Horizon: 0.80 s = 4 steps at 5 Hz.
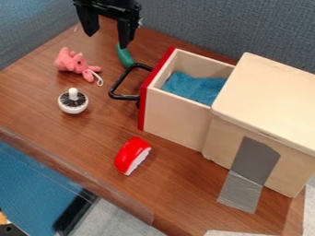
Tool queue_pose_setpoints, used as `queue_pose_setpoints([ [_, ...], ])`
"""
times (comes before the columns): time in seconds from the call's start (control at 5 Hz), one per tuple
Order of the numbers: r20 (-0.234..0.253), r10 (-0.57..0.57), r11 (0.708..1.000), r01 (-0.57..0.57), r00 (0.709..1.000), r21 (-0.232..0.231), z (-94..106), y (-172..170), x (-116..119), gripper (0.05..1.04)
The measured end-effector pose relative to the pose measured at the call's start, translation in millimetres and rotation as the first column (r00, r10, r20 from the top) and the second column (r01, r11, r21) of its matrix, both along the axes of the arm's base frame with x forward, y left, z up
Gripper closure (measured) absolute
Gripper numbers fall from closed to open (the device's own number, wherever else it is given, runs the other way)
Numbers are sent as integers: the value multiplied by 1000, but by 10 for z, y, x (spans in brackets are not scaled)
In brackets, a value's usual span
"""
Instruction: Put the pink toy above the drawer
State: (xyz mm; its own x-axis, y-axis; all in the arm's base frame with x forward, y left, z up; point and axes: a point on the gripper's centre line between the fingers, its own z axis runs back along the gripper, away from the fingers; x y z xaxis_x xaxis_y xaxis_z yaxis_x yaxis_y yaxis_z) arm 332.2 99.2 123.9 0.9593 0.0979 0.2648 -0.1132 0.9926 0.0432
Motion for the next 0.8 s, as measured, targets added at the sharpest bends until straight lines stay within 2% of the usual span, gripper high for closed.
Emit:
queue_pose_setpoints([
  [0.2, -30, 9, 1000, -9, 1000, -11, -94, 4, -5, 83],
  [0.4, -60, 91, 995, -93, 994, -37, -112, 165, 89, 83],
  [0.6, -77, 204, 976, -209, 976, -57, -99, 441, 186, 83],
  [0.8, -73, 264, 962, -267, 962, -46, -83, 668, 288, 83],
])
